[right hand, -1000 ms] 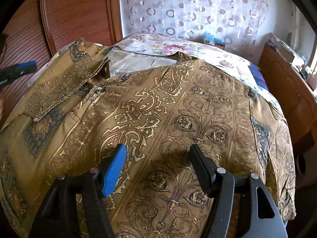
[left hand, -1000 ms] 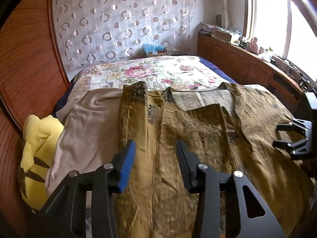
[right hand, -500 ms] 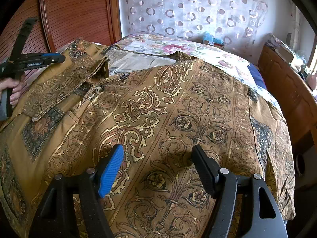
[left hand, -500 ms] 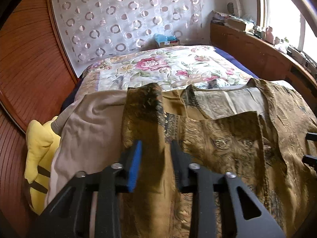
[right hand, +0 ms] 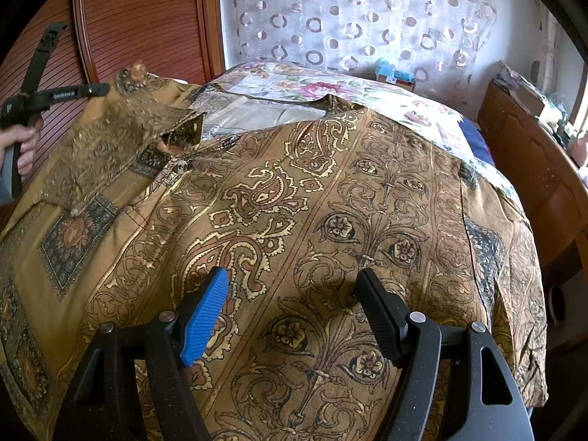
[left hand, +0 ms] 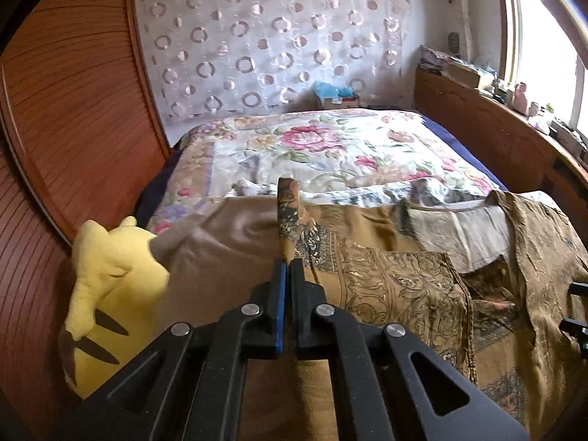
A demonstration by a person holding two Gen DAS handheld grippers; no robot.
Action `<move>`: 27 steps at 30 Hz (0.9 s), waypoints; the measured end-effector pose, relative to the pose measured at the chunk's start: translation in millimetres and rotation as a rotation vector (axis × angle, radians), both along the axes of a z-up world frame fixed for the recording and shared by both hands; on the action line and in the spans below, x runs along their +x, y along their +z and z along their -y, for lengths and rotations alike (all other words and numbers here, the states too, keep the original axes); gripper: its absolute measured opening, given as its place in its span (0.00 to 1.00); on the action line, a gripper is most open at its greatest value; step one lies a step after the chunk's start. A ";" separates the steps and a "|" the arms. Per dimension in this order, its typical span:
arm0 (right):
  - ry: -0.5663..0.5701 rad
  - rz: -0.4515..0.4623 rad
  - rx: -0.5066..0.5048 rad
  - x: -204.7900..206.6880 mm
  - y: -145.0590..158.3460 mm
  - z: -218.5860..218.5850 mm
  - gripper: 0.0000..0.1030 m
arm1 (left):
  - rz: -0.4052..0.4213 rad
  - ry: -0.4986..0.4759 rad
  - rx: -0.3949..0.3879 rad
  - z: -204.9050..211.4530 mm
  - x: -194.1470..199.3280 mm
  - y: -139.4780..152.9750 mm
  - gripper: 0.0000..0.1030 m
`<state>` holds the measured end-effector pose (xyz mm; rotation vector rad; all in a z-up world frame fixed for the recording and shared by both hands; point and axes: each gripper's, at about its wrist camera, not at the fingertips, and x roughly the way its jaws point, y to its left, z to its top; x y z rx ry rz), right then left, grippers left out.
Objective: Fold small clothes
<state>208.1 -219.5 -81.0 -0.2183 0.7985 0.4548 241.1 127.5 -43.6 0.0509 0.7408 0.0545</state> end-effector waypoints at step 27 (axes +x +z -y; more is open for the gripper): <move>0.002 0.000 0.000 0.4 0.3 1.5 0.73 | 0.208 -0.185 -0.014 60.9 -91.0 27.3 0.79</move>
